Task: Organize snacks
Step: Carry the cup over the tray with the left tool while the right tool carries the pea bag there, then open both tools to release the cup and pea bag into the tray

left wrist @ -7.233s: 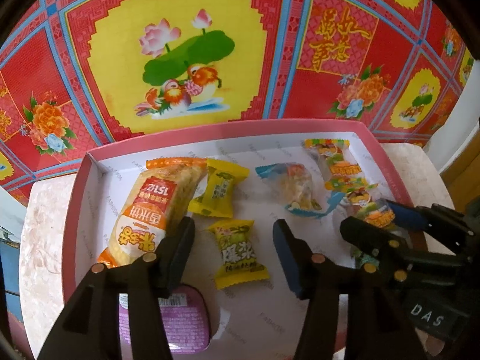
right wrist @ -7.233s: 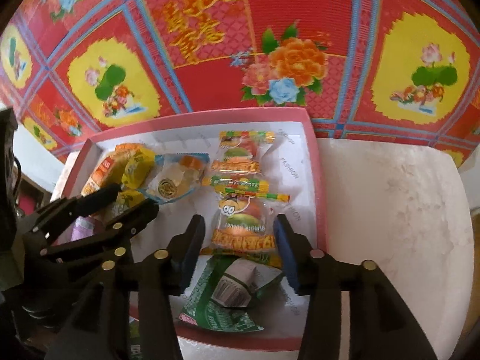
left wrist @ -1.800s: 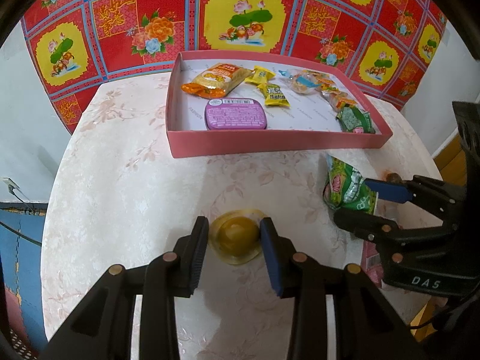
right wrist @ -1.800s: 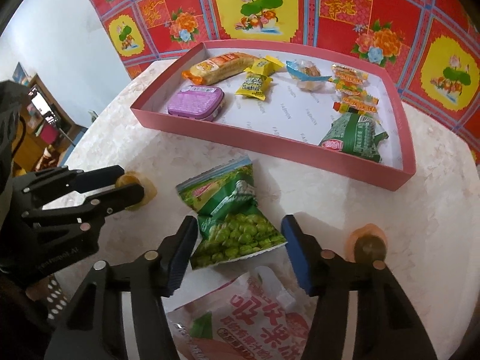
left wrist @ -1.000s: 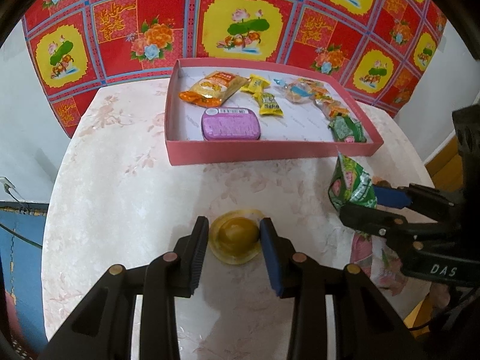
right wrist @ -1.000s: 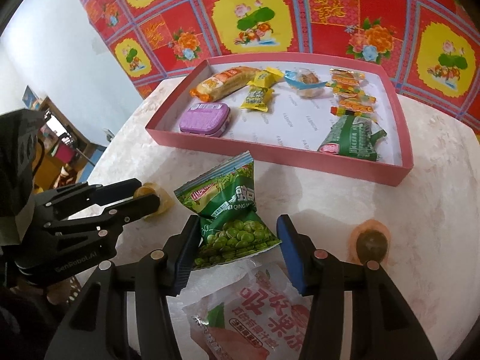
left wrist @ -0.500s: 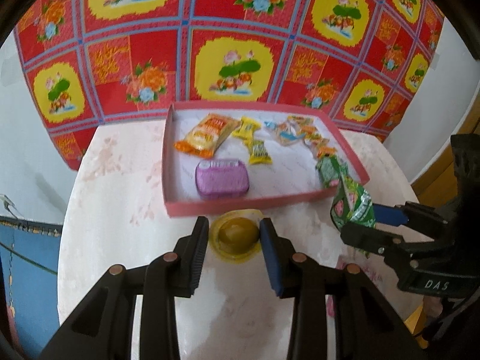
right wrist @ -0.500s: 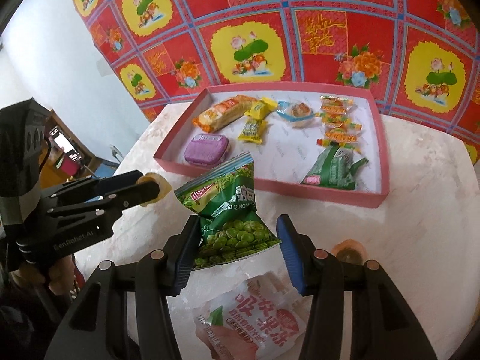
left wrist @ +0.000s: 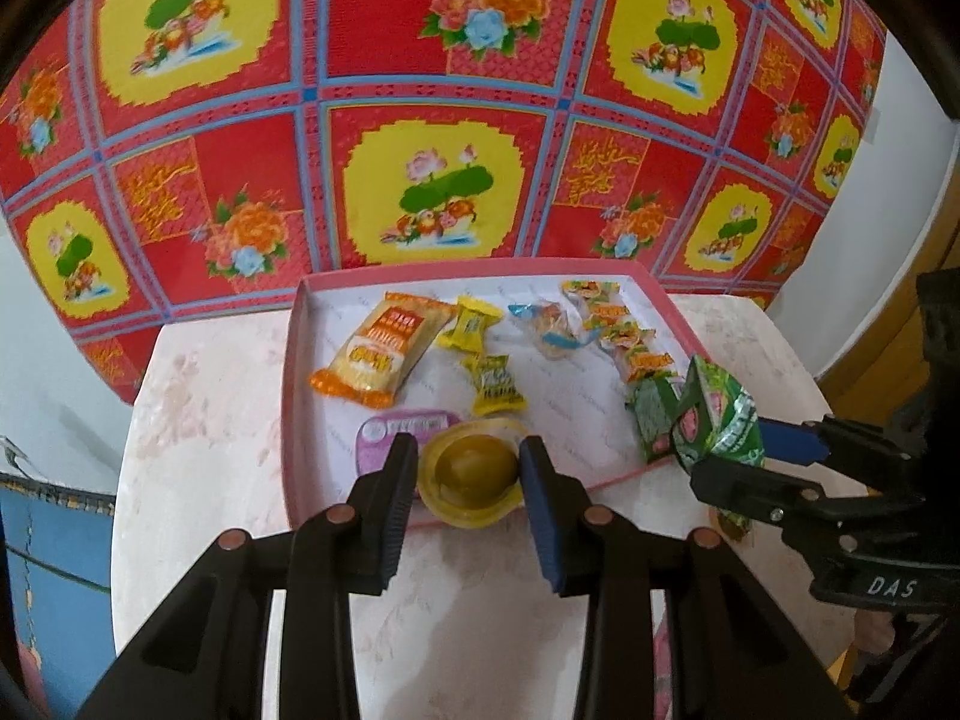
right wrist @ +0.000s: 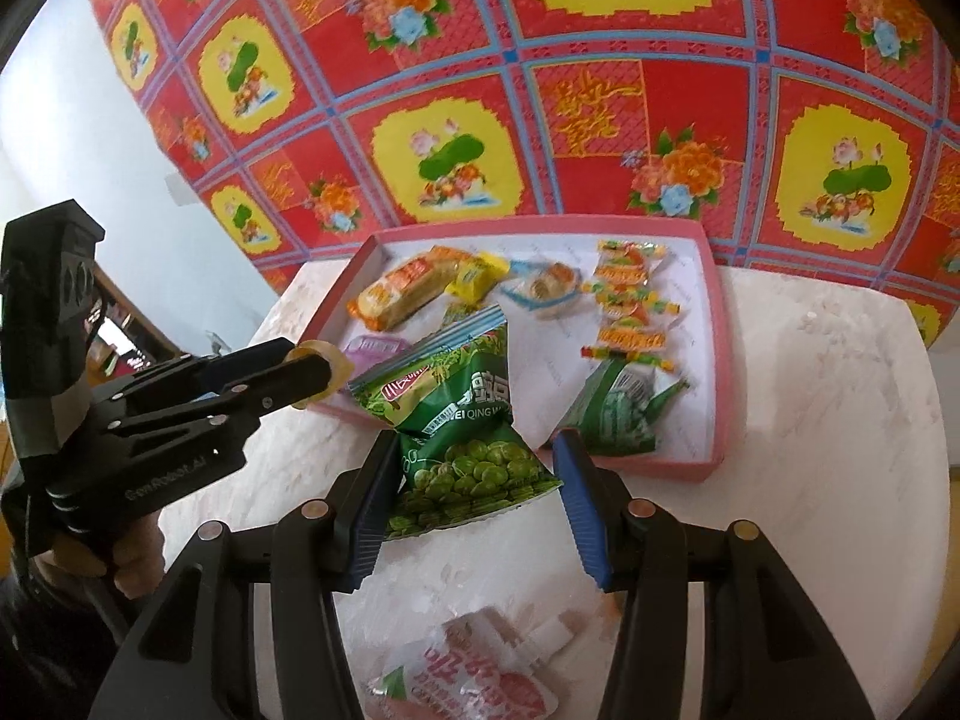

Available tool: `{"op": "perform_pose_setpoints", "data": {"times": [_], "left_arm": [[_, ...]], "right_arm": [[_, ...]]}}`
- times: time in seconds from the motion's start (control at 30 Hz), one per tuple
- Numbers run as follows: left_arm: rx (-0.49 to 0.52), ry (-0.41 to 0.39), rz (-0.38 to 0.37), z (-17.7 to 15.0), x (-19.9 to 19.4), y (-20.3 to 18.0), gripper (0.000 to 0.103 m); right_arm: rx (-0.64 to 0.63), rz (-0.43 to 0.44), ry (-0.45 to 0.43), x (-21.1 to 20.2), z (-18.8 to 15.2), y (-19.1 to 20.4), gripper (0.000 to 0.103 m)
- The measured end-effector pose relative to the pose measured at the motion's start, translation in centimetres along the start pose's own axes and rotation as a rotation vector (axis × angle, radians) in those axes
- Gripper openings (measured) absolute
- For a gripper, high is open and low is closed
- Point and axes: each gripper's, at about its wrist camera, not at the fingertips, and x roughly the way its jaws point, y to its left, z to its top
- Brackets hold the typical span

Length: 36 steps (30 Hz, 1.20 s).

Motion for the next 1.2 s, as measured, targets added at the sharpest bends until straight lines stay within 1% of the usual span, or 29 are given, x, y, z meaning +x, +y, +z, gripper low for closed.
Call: {"op": "perform_pose_setpoints", "data": {"times": [0.37,0.63,0.87,1.03,1.2], "left_arm": [[0.015,0.015,0.005,1.4,2.7,-0.7,0.037],[-0.009,0.045,0.013,2.0,5.3,-0.3,0.037],[-0.02,0.042,0.019,2.2,5.8,0.1,0.037],[-0.006,0.038,0.033,2.4,6.1,0.1,0.037],[-0.023,0.044,0.035,2.4,6.7,0.4,0.037]], "right_arm": [[0.014,0.003,-0.002,1.1,1.1,-0.9,0.053],[0.056,-0.003,0.018,2.5,1.6,-2.6,0.053],[0.063,-0.02,0.013,2.5,2.2,-2.6,0.053],[0.063,-0.036,0.023,3.1,2.6,-2.5,0.053],[0.068,-0.047,0.034,4.0,3.1,-2.8,0.053]]}}
